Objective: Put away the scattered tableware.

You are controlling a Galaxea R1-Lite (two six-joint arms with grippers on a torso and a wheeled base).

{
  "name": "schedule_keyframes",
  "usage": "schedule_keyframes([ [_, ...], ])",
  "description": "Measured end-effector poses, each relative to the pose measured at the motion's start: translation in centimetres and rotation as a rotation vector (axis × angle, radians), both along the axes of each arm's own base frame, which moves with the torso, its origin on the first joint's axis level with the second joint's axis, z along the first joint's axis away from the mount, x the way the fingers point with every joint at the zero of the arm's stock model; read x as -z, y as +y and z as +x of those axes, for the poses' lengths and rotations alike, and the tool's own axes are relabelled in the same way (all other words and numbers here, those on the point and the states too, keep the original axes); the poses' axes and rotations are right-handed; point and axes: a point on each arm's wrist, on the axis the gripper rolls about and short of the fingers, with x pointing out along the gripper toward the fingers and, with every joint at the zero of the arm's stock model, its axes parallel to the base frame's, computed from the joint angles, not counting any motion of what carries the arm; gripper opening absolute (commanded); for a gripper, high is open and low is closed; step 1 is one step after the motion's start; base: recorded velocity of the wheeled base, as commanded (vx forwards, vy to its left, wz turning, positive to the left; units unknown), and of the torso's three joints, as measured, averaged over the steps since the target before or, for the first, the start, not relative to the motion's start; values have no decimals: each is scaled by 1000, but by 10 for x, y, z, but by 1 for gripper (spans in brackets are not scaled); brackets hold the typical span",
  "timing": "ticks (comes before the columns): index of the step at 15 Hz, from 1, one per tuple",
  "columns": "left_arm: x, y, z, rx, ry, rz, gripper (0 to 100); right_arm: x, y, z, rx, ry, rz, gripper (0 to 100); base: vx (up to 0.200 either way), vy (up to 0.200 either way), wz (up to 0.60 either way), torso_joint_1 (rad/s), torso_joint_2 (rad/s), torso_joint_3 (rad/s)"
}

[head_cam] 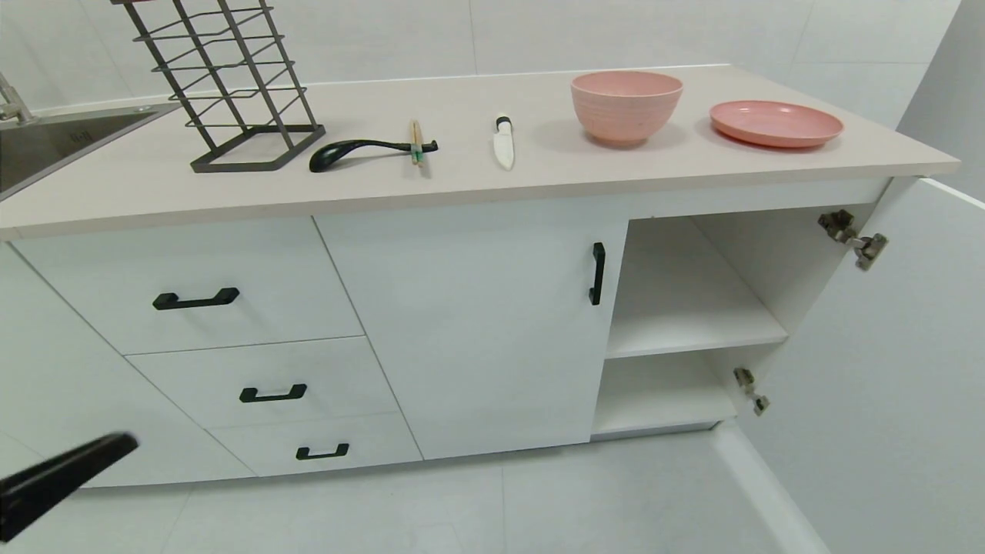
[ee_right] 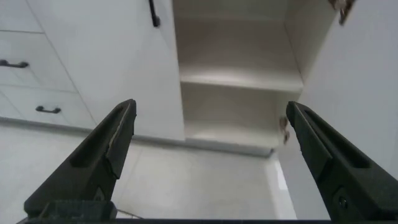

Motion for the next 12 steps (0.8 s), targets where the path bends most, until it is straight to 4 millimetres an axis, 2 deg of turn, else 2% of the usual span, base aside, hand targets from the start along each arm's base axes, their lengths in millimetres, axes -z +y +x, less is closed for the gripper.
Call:
schedule_keyframes([
  [2,36,9,-34,-123,57,35,100,11,-3,-2,120,64,-12,100,0,0,0,0,0,0],
  [5,84,15,-53,-462,132,99,100,14,-7,-4,310,91,-25,100,0,0,0,0,0,0],
  [8,92,20,-58,-761,111,87,100,13,-7,-5,299,73,-72,100,0,0,0,0,0,0],
  [9,94,21,-58,-799,112,81,100,13,-7,-5,297,70,-73,100,0,0,0,0,0,0],
  [12,96,20,-59,-771,92,117,100,14,-7,-5,328,73,-37,100,0,0,0,0,0,0],
])
